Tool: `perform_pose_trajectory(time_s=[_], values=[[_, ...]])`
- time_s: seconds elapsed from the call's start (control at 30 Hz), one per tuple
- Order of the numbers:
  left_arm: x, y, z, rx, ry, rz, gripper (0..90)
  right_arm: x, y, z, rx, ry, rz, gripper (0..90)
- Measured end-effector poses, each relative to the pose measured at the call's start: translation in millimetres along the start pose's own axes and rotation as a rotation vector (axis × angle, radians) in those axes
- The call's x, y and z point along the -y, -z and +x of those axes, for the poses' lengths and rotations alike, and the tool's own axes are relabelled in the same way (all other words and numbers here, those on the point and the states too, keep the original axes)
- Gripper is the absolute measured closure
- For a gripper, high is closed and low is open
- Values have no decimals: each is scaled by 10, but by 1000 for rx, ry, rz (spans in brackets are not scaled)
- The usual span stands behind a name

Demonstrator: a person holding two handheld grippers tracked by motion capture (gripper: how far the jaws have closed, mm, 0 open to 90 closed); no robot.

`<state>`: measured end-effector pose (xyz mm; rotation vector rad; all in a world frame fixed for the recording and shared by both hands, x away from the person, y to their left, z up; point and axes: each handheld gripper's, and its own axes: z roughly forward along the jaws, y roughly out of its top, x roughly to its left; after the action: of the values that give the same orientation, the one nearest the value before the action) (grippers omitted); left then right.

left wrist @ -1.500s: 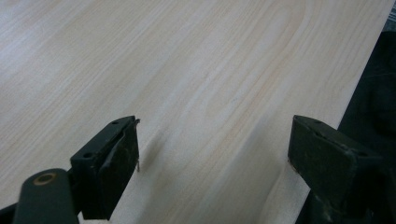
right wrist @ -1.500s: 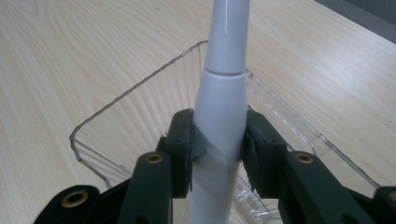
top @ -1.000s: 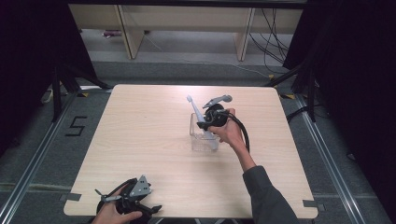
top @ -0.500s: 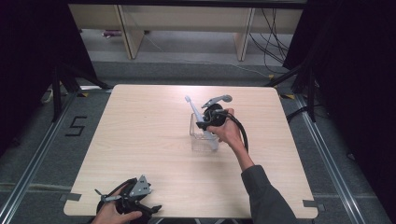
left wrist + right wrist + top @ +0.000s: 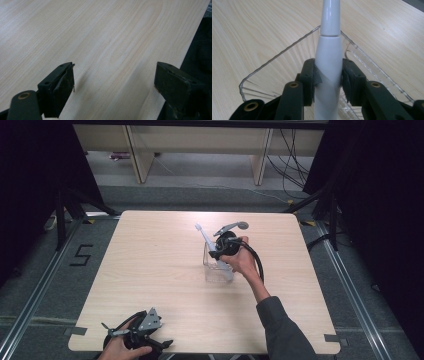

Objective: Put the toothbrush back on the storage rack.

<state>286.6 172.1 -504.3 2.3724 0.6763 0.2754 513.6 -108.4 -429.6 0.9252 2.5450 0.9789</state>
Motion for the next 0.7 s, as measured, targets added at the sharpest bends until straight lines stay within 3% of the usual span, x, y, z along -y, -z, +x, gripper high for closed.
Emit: perform_pose_trajectory(time_s=[0.17, 0.27, 0.3, 0.57, 0.67, 0.7], values=[[0, 0, 1, 0, 0, 0, 157, -1, 2, 22, -11, -35, 14, 631], [0, 0, 0, 0, 0, 0, 157, -2, 7, 41, -20, -59, -7, 596], [0, 1, 0, 1, -2, 1, 157, -5, 27, 27, -17, -36, -1, 591], [4, -8, -10, 3, 19, -1, 157, -20, 197, 63, -21, -52, -59, 540], [1, -4, -2, -2, 3, 1, 157, -14, 266, 43, -23, -44, -54, 527], [1, -5, -3, -3, 3, -1, 157, -6, 273, 40, -18, -52, -75, 524]])
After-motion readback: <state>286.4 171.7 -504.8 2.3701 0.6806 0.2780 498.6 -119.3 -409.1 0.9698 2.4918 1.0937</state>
